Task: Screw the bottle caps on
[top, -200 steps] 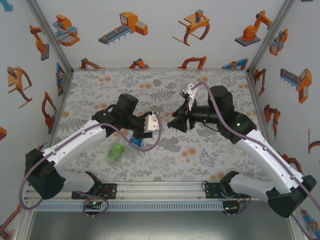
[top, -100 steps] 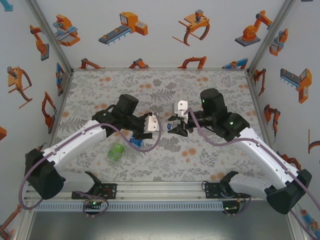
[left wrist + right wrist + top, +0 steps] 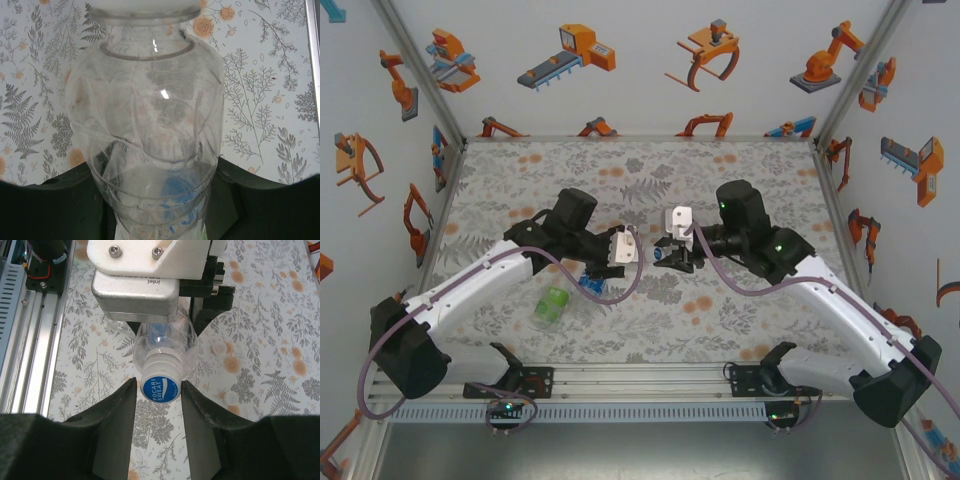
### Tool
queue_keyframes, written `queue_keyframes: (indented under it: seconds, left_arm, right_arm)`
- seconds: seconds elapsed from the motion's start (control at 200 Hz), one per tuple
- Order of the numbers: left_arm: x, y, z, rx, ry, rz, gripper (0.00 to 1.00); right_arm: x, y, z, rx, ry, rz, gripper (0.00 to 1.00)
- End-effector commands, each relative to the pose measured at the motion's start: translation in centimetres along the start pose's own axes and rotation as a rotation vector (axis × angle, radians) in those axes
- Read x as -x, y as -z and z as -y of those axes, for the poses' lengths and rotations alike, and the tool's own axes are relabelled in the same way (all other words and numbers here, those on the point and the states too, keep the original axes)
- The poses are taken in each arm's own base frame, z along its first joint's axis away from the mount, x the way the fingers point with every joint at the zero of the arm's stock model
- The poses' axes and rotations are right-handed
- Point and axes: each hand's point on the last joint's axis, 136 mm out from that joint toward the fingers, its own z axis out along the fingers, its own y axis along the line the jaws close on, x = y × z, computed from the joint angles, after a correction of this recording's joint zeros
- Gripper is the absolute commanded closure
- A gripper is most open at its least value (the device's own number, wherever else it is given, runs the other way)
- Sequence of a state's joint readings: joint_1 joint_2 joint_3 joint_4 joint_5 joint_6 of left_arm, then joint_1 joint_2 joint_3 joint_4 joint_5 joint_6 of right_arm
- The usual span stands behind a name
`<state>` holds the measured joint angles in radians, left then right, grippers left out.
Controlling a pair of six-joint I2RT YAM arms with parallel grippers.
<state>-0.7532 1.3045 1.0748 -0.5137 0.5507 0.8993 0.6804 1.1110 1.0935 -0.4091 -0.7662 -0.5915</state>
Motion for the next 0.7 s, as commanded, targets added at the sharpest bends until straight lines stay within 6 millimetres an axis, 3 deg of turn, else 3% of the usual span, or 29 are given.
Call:
queue_keyframes:
  seconds: [0.0,0.165,0.305,0.566,0.696]
  left_arm:
    - [1.4,0.6,0.3,-0.013,-0.032,0.040,1.00]
    - [1.4,0.6,0.3,-0.014,-0.032,0.040,1.00]
    - [1.4,0.6,0.3,-0.012,-0.030,0.039,1.00]
    - [1.3,0.5,0.2,-0.016,-0.025,0.036,1.00]
    - [1.3,0.4,0.2,-0.016,-0.022,0.037,1.00]
  right_arm:
    - [0.3,-0.4,-0.2,0.005,0.002,0.027,0.60]
    - [0.3,-0.5,0.2,-0.022,-0.085,0.025,0.82]
    - [-0.4,-0.5,1.4,-0.094,-0.316,0.016,1.00]
    - [-2.5,0.5,5.3,-0.370,-0.964,0.042,1.00]
    - [-2.6,0.2,5.6,-0.371,-1.181,0.087,1.00]
